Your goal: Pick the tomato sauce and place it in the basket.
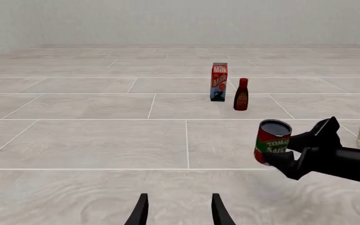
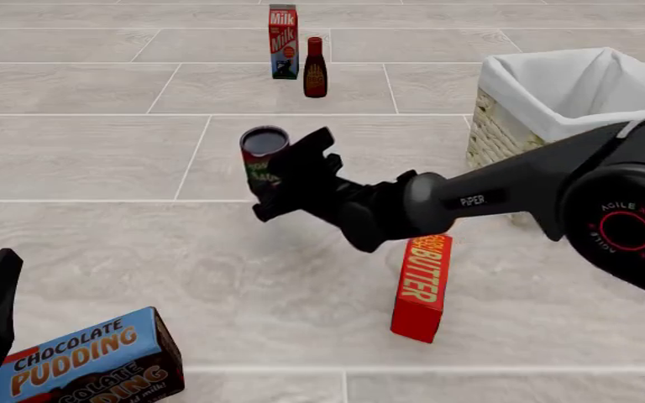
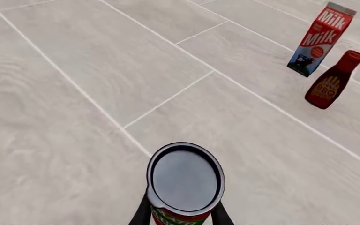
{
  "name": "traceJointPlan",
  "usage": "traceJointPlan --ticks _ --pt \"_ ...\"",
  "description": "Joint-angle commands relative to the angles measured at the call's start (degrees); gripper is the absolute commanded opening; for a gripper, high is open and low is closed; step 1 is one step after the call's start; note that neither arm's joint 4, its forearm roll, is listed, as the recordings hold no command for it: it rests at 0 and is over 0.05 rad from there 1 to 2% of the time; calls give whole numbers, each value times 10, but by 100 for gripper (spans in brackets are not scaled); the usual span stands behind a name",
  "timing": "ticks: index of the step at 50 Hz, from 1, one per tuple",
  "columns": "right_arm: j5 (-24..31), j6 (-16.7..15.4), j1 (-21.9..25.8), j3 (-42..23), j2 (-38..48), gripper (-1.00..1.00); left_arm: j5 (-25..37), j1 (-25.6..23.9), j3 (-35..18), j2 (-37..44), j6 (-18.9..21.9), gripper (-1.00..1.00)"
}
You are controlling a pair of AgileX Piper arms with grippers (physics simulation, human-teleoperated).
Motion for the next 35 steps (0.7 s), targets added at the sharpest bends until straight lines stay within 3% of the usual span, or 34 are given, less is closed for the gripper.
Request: traceJointPlan --ticks 1,14,35 --pt "-3 8 -2 28 -40 -100 0 0 0 0 0 100" --pt "16 14 8 65 -99 -100 0 0 0 0 0 100" --pt "63 -6 11 93 -169 -100 0 0 0 0 0 100"
